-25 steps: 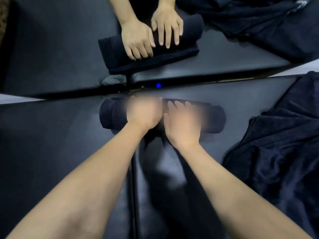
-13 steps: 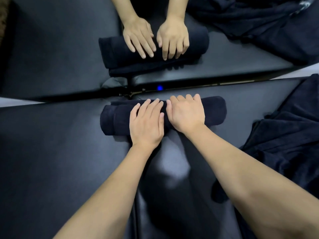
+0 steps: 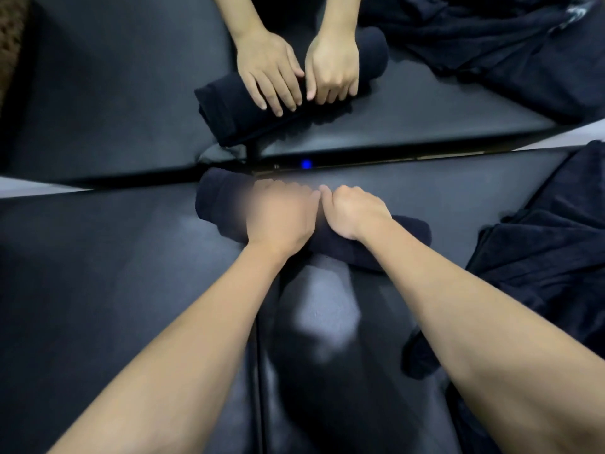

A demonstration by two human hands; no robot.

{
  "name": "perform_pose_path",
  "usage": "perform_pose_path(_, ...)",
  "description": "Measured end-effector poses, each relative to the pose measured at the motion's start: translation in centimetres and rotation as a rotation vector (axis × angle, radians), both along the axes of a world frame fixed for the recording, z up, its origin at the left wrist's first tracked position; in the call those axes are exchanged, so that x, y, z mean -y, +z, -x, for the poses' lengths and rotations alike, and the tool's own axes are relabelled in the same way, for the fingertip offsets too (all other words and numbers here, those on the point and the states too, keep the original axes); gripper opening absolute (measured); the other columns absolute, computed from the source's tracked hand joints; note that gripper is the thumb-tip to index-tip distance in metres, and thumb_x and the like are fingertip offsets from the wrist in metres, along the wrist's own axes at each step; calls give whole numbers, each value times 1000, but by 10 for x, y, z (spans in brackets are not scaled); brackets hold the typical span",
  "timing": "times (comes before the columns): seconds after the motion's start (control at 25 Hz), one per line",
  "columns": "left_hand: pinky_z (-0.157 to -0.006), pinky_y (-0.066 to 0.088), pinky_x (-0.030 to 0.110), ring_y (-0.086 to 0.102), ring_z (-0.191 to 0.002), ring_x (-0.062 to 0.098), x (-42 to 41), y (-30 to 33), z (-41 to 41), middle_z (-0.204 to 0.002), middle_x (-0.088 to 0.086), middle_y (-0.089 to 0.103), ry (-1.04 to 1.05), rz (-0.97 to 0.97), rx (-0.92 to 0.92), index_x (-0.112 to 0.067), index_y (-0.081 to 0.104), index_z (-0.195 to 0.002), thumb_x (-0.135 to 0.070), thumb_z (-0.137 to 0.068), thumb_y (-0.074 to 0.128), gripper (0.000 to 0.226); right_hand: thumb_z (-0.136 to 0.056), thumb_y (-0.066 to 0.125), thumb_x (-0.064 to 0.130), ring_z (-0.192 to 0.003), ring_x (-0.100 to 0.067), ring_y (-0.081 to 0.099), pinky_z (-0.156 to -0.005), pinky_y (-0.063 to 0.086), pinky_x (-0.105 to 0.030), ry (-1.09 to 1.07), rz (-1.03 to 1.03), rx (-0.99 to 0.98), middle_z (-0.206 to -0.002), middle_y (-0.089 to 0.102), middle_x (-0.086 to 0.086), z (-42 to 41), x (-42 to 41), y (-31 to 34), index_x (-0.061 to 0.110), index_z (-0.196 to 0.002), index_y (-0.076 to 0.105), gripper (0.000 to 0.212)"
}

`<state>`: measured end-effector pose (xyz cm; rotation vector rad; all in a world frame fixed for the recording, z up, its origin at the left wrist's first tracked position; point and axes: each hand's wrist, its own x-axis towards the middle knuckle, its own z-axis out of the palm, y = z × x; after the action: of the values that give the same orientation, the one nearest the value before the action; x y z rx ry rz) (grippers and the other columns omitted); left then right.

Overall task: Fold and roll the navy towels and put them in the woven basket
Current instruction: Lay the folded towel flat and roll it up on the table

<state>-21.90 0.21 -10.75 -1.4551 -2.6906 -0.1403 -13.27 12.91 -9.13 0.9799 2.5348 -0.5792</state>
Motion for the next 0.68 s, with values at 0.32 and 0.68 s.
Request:
perform_pose_path(0.32, -86, 41, 42, 63, -96, 22, 31, 28, 18, -111, -7, 67, -472, 407, 112, -29, 56, -128, -89, -80, 10, 90, -104, 11, 54, -112, -35, 58, -84, 40, -44, -25, 156, 72, -123, 63, -13, -30, 24, 0, 13, -120, 61, 67)
perform_pose_path(0.68, -110, 41, 42, 47, -141, 18, 40, 46, 22, -155, -11, 46, -308, 674, 367, -36, 22, -158, -101, -51, 52, 128, -89, 17, 80, -130, -31, 43, -104, 37, -48, 257, 134, 49, -147, 47, 1, -64, 42, 7, 37, -155, 30, 79)
